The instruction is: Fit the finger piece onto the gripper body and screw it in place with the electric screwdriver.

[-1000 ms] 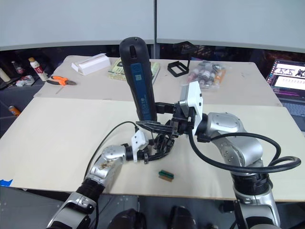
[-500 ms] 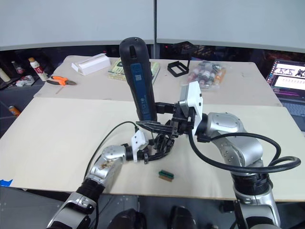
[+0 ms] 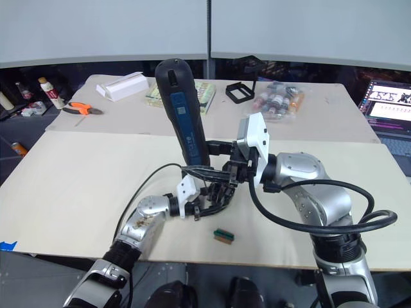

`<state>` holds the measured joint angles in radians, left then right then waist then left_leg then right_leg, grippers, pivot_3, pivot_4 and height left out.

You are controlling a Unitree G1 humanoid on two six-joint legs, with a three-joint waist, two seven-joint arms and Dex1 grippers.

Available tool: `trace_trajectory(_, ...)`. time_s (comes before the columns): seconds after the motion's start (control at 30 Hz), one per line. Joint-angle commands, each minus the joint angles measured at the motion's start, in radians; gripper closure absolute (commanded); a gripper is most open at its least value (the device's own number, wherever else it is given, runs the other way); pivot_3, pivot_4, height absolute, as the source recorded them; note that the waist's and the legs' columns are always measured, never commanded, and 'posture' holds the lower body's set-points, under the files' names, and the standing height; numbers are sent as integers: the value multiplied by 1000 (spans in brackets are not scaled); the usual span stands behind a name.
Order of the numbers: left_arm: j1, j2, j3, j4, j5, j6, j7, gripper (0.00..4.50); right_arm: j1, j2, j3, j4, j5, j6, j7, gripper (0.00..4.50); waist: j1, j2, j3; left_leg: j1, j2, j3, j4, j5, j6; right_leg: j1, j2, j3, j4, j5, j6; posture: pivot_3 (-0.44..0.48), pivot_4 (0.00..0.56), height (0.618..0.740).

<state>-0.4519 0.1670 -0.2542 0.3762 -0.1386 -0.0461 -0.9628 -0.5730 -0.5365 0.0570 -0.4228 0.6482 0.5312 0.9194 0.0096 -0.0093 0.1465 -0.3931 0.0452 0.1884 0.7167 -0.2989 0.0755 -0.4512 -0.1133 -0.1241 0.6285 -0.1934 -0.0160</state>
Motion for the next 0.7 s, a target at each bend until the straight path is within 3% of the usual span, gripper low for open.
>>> trace_trajectory(0.03, 9, -7, -11, -22, -4, 4, -3, 2196, -14, -6, -27, -40, 8, -34, 7, 2569, 0, 0, 0, 0, 0, 0, 0, 0, 0, 0, 0, 0, 0, 0, 0, 0, 150, 740)
trace_trajectory(0.7, 16, -6, -12, -32, -6, 9, -4, 2196, 20, -8, -23, -48, -4, -56, 12, 2569, 0, 0, 0, 0, 0, 0, 0, 0, 0, 0, 0, 0, 0, 0, 0, 0, 150, 740)
